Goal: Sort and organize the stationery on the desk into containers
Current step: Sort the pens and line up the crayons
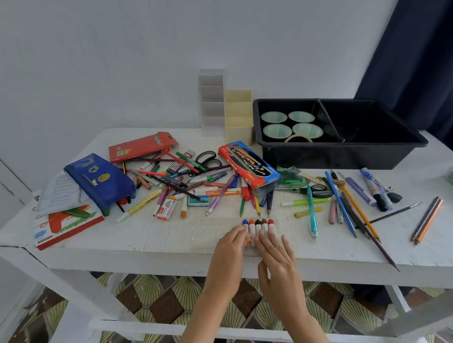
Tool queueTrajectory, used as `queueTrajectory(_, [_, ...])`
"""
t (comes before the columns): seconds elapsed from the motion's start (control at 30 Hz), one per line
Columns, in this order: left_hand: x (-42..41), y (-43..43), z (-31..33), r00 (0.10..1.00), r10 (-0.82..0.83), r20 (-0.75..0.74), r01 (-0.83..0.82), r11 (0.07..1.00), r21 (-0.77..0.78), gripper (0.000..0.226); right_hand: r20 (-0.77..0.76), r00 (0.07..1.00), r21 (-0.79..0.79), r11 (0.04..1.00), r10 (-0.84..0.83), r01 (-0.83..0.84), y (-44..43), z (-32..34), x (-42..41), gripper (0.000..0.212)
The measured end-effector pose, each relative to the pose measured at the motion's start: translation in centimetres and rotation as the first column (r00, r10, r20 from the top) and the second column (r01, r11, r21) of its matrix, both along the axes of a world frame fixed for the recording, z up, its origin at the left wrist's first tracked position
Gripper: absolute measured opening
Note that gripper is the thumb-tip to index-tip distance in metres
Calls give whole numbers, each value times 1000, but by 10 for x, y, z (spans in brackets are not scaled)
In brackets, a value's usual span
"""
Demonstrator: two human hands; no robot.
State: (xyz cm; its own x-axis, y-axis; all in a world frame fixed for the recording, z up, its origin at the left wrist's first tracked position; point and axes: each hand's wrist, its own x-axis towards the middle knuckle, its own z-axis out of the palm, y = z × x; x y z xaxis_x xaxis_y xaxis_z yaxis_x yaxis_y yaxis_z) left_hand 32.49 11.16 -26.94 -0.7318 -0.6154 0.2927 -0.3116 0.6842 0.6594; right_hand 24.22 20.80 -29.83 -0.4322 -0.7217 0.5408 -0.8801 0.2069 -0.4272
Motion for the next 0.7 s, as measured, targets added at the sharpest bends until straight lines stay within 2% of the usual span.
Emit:
queueTrajectory(0.13, [-1, 0, 10, 1000, 13, -17, -14, 999, -45, 31, 91, 996, -115, 993, 1, 10, 0, 7, -6, 53])
queueTrajectory(0.23, [-7, 1, 10, 997, 69, -34, -71, 995, -73, 30, 100, 994, -172, 984, -34, 51, -4, 15, -12, 42])
queueTrajectory(0.33, [-13, 4, 8, 995, 103, 3, -103, 994, -45, 37, 135, 986, -141, 983, -97, 116, -13, 20, -21, 38])
queueTrajectory(0.43, [-17, 2, 6, 994, 104, 41, -105, 994, 17, 41, 88, 992, -27, 995, -95, 98, -19, 14, -29, 41])
queueTrajectory(0.53, [-20, 4, 5, 990, 138, 0, -138, 989, 58, 46, 77, 994, 4, 997, -76, 76, -17, 7, -32, 43])
queueTrajectory(0.7, [-20, 7, 7, 974, 202, -105, -200, 979, 32, 51, 48, 994, -48, 994, -100, 102, -18, 11, -32, 41])
